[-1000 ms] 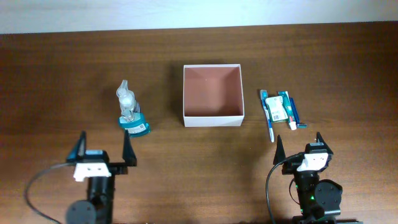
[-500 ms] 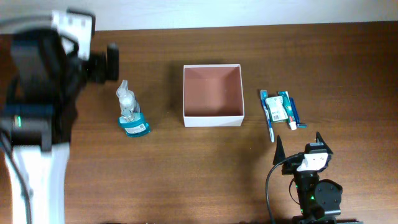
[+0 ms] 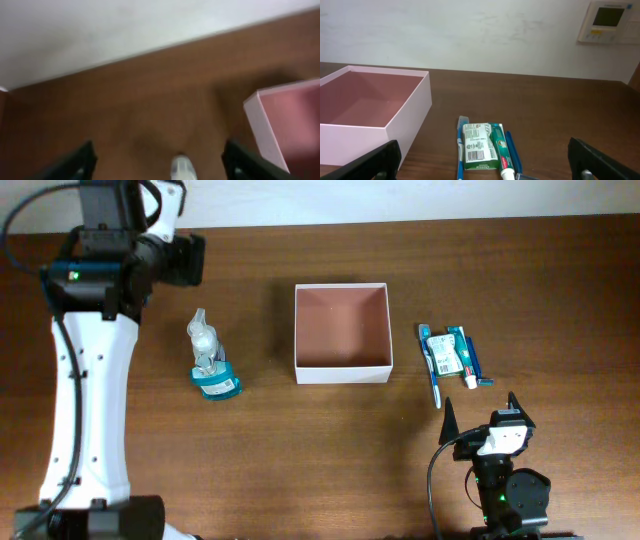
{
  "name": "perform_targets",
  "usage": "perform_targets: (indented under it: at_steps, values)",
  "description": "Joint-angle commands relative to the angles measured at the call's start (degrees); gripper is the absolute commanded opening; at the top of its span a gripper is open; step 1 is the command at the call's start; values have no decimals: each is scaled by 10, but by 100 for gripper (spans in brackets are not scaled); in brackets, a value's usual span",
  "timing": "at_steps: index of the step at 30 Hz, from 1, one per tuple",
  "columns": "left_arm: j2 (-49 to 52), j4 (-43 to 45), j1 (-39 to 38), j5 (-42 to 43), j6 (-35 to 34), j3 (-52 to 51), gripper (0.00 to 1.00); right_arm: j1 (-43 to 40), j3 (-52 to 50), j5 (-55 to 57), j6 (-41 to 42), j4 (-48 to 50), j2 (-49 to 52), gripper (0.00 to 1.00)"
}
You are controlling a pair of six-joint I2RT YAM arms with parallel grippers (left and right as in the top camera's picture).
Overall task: Pack container
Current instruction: 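Raise the left arm and move the gripper above the clear soap bottle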
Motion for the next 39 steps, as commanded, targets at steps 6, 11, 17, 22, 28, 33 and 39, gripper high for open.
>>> perform_targets:
  at_steps: [6,11,17,22,28,33,39]
  values:
    - [60,-97,0,20,-27,9,64,-4,-4,-1,4,-2,-4,99]
    - [85,-117,0,53,-27,9,64,-4,-4,-1,4,-2,-4,99]
    - [121,-165,0,53,-27,9,64,-4,-4,-1,4,-2,-4,99]
    - [155,-203,3,53,-27,9,87,-4,-4,-1,4,-2,-4,99]
    - [169,-210,19,51,-57,9,81,-4,-4,-1,4,-2,-4,99]
    - [182,-205,37,51,-57,9,81,-4,-4,-1,4,-2,-4,99]
    - [205,-194,39,84,-57,9,80,-4,-4,-1,4,-2,-4,99]
